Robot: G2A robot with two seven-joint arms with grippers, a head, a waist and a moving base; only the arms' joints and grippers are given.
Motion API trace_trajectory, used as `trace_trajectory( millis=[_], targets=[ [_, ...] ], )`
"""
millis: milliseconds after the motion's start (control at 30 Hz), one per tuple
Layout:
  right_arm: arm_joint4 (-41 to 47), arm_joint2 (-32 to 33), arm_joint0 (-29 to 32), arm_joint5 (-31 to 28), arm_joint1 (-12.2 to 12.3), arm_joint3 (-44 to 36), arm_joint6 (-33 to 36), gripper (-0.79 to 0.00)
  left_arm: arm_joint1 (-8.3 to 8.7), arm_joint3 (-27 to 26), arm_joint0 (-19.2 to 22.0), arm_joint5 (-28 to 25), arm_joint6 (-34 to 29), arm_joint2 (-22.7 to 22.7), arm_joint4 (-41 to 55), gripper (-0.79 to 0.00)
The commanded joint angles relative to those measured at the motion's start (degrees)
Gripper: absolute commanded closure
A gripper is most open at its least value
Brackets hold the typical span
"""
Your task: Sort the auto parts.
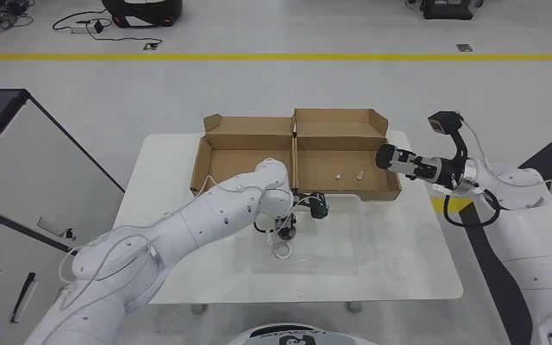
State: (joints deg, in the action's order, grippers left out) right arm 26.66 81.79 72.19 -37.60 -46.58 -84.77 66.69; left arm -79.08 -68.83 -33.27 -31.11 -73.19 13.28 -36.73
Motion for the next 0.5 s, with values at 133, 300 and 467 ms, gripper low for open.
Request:
trace_trajectory(
  millis=[133, 300, 467],
  targets=[
    [0.0, 0.0, 0.0, 0.0, 0.0, 0.0, 0.0, -0.785, 0.91, -3.3, 2.0, 2.0, -1.9, 0.3, 1.6, 0.0],
    [0.0, 0.0, 0.0, 0.0, 0.0, 0.0, 0.0, -0.785, 2.57, -8.6, 4.6, 4.1, -4.1, 0.3, 4.3, 0.0],
    [0.0, 0.0, 0.0, 0.0, 0.0, 0.0, 0.0, -0.785, 5.05, -14.4, 7.7, 5.9, -5.9, 1.1, 7.1, 0.0]
  ],
)
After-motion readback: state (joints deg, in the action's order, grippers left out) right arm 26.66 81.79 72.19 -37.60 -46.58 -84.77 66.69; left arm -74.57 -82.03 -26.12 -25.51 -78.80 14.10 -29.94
